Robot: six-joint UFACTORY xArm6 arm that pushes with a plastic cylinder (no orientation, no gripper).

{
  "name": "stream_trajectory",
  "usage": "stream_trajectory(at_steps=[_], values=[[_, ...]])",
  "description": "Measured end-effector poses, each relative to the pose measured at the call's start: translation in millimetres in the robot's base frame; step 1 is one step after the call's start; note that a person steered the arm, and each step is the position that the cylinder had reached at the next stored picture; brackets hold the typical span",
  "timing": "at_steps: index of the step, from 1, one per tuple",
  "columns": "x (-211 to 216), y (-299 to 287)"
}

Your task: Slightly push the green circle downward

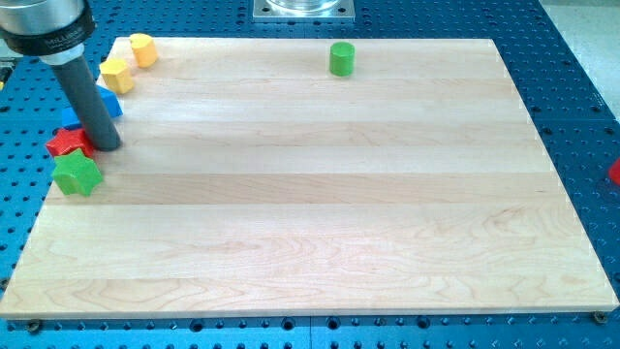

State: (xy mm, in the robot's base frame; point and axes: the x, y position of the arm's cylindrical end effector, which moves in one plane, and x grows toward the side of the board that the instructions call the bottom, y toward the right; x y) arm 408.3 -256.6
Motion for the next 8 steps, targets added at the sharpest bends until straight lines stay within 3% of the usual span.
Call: stream_trajectory(at_steps=[1, 2, 5, 6, 7, 8], values=[[4, 11], [3, 76], [-138, 361], [-186, 389], [-201, 335], [-110, 183]])
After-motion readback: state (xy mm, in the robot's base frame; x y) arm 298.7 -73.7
